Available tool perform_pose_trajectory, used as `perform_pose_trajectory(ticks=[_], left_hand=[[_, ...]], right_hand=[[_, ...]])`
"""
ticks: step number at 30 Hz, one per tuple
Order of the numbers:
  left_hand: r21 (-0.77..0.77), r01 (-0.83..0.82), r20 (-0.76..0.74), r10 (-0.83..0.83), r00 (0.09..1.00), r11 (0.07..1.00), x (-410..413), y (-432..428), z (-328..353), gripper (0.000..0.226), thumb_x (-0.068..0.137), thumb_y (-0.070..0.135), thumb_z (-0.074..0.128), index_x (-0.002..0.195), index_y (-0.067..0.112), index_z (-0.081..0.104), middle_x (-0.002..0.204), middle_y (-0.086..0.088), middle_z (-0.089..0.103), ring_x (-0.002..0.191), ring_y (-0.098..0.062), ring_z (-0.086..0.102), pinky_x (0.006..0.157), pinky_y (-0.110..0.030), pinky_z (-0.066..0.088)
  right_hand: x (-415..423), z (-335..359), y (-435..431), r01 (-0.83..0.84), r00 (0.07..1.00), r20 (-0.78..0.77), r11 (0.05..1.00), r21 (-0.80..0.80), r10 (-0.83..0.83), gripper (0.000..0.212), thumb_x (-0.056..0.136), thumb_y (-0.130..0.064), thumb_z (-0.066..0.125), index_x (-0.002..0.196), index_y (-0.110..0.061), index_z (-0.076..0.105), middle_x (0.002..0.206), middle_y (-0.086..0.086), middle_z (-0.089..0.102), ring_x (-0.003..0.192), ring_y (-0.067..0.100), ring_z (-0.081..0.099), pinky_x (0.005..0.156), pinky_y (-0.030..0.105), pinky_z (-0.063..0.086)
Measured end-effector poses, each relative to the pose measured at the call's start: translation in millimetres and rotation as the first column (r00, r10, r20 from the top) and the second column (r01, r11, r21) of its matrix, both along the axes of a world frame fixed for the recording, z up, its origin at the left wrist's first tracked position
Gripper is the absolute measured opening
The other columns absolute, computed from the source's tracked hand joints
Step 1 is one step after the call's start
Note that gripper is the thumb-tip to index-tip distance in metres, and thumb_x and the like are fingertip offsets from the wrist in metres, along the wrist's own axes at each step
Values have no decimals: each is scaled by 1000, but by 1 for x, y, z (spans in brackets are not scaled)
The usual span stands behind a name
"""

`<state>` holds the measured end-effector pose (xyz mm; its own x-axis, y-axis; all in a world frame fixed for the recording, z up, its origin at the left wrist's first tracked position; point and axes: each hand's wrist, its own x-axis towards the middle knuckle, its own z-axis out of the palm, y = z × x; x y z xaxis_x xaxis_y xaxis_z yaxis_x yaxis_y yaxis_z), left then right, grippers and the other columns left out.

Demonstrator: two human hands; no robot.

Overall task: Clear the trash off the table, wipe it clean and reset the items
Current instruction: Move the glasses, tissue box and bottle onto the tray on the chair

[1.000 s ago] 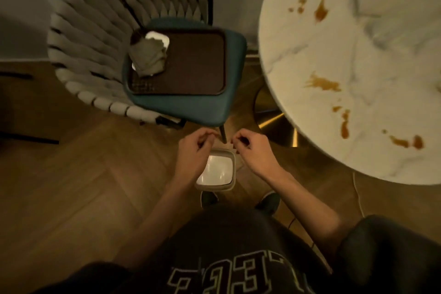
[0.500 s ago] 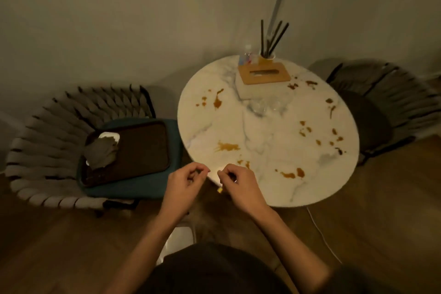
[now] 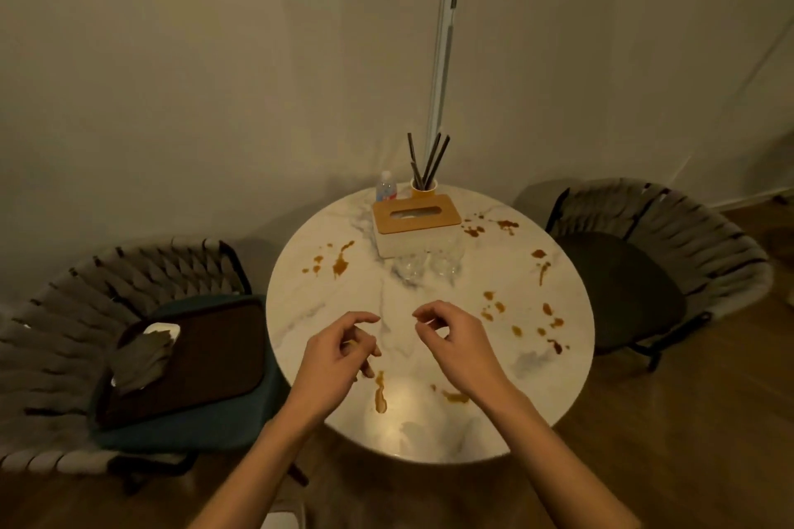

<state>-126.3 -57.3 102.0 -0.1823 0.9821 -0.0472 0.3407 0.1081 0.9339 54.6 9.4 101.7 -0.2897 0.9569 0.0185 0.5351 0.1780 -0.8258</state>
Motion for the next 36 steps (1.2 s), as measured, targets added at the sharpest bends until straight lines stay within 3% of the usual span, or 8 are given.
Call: perform_pose_trajectory(ticks=[7, 13, 17, 20, 23, 25, 29, 36], left_hand=[[8, -1, -27, 1, 1000, 1000, 10, 69, 20, 38, 94, 21, 59, 130, 31, 51, 94, 7, 70, 70, -9, 70, 57, -28, 54], [-98, 20, 69, -13, 998, 995, 8, 139, 7, 67, 96, 44, 52, 152, 36, 15, 117, 8, 65, 76, -9, 72, 65, -30, 57], [-184, 37, 80, -23, 997, 982, 0, 185, -5, 65, 98, 54, 37, 153, 38, 5, 113, 4, 67, 71, -18, 73, 67, -36, 59], [-226, 0, -15, -4, 1000, 974, -6, 223, -15, 64, 97, 58, 31, 153, 36, 8, 99, 3, 71, 64, -21, 71, 65, -37, 58], [-273, 2, -203, -60, 977, 962, -8, 250, -25, 61, 96, 60, 32, 148, 27, 29, 74, 2, 73, 56, -20, 64, 63, -33, 55], [-295, -2, -382, -116, 917, 955, -11, 270, -36, 57, 94, 63, 33, 135, 24, 46, 68, 3, 72, 65, -14, 63, 70, -33, 55], [-373, -15, -613, -235, 754, 928, -11, 305, -73, 68, 83, 67, 50, 133, 21, 47, 118, -2, 66, 104, -22, 64, 87, -39, 53], [-422, -155, -613, -155, 775, 893, 23, 324, -137, 103, 67, 61, 73, 146, 15, 25, 148, -9, 34, 127, -31, 46, 95, -47, 48]], right_hand=[[18, 28, 67, -44, 988, 146, 999, -10, 45, 40, 91, -28, 62, 129, -20, 58, 126, 1, 58, 85, 7, 59, 82, 24, 47], [23, 19, 133, 18, 986, 164, 980, -197, 15, 83, 91, -50, 57, 156, -27, 10, 147, 7, 44, 121, 24, 55, 103, 44, 46], [22, 8, 177, 50, 991, 135, 951, -306, -8, 87, 93, -61, 44, 153, -32, -11, 143, 9, 51, 92, 18, 69, 100, 47, 48], [22, -1, 213, 82, 985, 171, 944, -318, -28, 88, 94, -62, 42, 153, -31, -15, 136, 11, 58, 84, 17, 71, 100, 48, 49], [22, -14, 238, 90, 973, 230, 939, -331, -12, 86, 96, -58, 42, 153, -26, -14, 121, 12, 67, 80, 20, 71, 89, 39, 54], [23, -29, 258, 100, 950, 311, 945, -311, 2, 86, 94, -60, 41, 154, -26, -10, 116, 12, 69, 84, 22, 70, 85, 37, 54], [29, -64, 288, 105, 872, 489, 963, -247, 30, 87, 89, -62, 47, 155, -25, 5, 133, 15, 58, 117, 33, 58, 99, 44, 47], [26, -120, 312, -20, 810, 568, 975, -223, 147, 71, 80, -43, 71, 133, -7, 39, 137, 13, 36, 119, 32, 46, 92, 43, 49]])
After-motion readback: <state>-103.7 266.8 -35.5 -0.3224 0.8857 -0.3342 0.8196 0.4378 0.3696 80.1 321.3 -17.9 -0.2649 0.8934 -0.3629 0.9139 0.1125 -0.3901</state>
